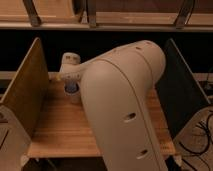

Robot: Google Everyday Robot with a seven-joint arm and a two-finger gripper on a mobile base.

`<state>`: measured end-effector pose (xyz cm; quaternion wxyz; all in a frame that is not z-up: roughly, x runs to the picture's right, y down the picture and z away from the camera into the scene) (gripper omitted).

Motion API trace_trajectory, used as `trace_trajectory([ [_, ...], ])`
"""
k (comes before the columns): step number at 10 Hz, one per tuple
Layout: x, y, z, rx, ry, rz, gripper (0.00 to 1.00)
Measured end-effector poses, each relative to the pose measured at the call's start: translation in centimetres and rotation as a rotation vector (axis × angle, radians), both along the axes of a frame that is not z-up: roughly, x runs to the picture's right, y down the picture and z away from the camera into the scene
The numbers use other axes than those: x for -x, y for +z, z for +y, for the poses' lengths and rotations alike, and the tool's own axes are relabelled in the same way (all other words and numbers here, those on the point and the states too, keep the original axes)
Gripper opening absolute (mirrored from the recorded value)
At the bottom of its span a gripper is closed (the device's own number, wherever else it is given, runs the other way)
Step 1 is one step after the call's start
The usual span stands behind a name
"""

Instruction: Drag the ceramic bowl in a circle

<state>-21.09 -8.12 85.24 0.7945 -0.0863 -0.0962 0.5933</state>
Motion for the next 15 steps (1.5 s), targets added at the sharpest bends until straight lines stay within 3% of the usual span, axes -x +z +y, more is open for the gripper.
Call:
trace_trajectory([
  [15,0.01,-0.22,0.29,0.0,-0.014,0.008,0.8],
])
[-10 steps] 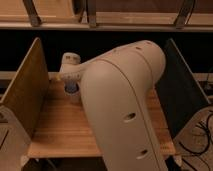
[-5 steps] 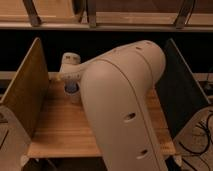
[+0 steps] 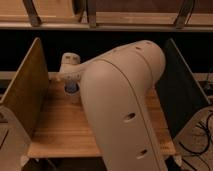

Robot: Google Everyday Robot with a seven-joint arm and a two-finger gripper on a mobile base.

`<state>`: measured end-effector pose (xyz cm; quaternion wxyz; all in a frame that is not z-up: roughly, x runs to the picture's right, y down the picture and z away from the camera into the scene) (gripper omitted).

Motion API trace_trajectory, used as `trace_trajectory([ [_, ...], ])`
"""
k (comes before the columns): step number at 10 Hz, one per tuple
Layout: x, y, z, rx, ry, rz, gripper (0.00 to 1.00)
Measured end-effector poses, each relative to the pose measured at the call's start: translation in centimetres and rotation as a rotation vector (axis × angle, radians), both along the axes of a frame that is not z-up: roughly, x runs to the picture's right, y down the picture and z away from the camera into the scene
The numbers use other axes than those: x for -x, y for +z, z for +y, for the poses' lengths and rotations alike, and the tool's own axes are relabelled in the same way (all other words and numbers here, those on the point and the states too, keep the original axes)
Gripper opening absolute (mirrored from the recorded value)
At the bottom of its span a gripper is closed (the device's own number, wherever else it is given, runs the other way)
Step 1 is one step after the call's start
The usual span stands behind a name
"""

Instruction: Drag the ceramic bowl in a circle

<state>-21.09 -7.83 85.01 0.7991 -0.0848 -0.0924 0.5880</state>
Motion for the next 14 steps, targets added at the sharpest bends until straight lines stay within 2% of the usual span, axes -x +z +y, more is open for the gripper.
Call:
trace_trajectory([
  [2,-1.5,-1.8,1.6,0.014,-0.043,0.051,0.8],
  [5,-5.9,-6.0,3.9,0.056,-0.051,0.152,0.8],
  [6,-7.3,-7.2,5.0,0.083,-0.043,0.179,0.8],
  [7,-9.3,-8.2,7.0,0.141,-0.035,0.203,0.8],
  [9,-11.5,-8.9,9.0,0.2,-0.02,0.225,0.8],
  [12,-11.0,-8.9,9.2,0.208,-0.023,0.219,0.8],
  [13,-10.7,-8.5,8.8,0.208,-0.012,0.216,0.8],
  [14,-10.9,-7.3,8.4,0.221,0.033,0.22,0.8],
])
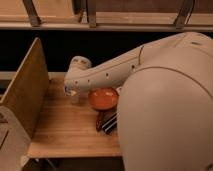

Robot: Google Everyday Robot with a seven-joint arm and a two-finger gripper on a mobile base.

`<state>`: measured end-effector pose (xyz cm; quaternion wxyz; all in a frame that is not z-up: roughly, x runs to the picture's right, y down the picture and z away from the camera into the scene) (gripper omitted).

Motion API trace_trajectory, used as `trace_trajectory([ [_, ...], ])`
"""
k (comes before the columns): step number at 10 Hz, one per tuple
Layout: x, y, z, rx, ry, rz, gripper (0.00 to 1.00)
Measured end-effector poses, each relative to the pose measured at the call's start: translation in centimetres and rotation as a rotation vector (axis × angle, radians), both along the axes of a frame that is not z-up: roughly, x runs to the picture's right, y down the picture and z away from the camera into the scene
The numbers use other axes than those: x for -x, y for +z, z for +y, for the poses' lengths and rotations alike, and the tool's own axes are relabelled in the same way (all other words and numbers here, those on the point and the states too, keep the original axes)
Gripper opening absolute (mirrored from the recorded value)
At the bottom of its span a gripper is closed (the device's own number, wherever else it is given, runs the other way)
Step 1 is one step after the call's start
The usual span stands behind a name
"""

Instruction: Drag the ceramic bowl in a circle

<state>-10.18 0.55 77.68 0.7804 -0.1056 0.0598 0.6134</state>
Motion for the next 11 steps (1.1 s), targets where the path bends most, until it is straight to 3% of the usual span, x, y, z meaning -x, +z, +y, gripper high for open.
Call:
trace_trajectory([
  [2,-3.3,3.3,0.7,0.043,0.152,0.052,0.8],
  [3,-6.0,5.0,1.7,0.075,0.252,0.086,0.8],
  [5,-9.1,7.6,3.5,0.132,0.389,0.132,0.8],
  [7,-11.1,9.1,5.1,0.184,0.465,0.183,0.8],
  [11,-11.2,9.4,5.4,0.194,0.475,0.194,0.8],
])
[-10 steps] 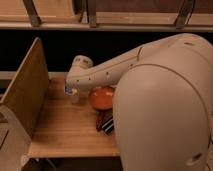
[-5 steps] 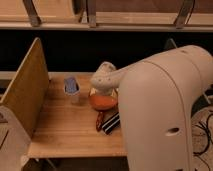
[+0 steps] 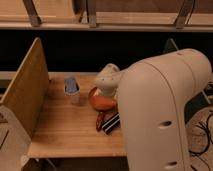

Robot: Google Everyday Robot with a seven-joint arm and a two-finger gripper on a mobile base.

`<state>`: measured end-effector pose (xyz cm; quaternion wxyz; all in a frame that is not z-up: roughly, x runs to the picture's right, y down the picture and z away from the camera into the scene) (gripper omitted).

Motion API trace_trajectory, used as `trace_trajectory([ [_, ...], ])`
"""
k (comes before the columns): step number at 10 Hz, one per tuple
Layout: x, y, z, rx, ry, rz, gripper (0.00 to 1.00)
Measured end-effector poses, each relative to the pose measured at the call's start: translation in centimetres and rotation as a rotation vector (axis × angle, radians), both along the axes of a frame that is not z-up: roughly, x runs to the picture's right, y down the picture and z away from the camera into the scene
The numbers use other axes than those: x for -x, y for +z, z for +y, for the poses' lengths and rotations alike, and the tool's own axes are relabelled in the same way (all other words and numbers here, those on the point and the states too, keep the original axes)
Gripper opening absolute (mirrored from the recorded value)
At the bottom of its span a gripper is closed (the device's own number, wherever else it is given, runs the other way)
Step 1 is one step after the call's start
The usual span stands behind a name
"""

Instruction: Drag the ceramic bowl in a circle

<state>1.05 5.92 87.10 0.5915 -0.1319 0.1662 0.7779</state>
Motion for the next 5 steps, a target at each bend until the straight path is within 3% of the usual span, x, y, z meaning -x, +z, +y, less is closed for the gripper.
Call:
trace_trajectory([
  [4,-4.3,2.8,1.3,0.079,0.082,0.118,0.8],
  [5,-4.6,3.8,1.5,0.099,0.102,0.121,0.8],
])
